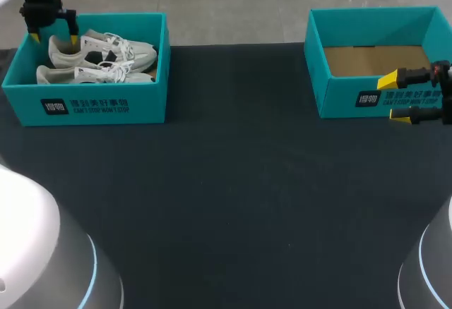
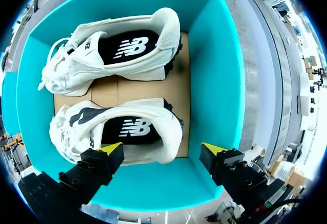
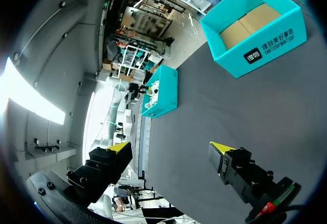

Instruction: Take the shoe out of the shoebox, open the shoe tongue, remove and reinsert the insole, then place the shoe into the shoebox

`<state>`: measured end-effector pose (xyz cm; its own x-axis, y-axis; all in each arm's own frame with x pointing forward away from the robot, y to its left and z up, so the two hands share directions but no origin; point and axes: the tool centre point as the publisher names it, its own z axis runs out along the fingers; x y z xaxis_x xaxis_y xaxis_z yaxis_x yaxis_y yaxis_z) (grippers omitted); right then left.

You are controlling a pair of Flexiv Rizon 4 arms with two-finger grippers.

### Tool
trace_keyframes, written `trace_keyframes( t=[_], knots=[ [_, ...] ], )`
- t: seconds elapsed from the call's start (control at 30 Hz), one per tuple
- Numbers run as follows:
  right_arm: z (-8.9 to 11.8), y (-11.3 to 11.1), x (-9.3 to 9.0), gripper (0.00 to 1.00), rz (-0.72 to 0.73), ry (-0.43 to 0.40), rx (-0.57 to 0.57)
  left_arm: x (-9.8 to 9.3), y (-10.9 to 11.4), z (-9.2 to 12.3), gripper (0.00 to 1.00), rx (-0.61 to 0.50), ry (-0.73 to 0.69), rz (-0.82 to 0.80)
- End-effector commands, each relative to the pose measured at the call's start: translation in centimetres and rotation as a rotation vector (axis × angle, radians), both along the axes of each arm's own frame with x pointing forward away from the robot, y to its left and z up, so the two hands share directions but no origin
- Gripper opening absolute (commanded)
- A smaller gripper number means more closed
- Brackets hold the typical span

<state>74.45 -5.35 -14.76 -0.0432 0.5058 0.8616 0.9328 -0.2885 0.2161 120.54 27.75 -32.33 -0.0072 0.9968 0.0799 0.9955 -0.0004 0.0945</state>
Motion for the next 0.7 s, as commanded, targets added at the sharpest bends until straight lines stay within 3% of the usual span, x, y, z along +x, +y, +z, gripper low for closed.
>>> trace_keyframes(
  t=[0.03,0.2,0.7],
  knots=[
    [0.0,0.0,-0.1,1.00,-0.002,0.003,-0.004,-2.1,-0.4,3.0,1.00,0.010,-0.035,0.006],
    [0.0,0.0,-0.1,1.00,-0.002,0.003,-0.004,-2.6,-0.3,6.1,1.00,0.038,0.012,-0.028],
    [0.0,0.0,-0.1,1.00,-0.002,0.003,-0.004,-3.0,-0.2,6.2,1.00,0.013,0.004,-0.015]
  ],
)
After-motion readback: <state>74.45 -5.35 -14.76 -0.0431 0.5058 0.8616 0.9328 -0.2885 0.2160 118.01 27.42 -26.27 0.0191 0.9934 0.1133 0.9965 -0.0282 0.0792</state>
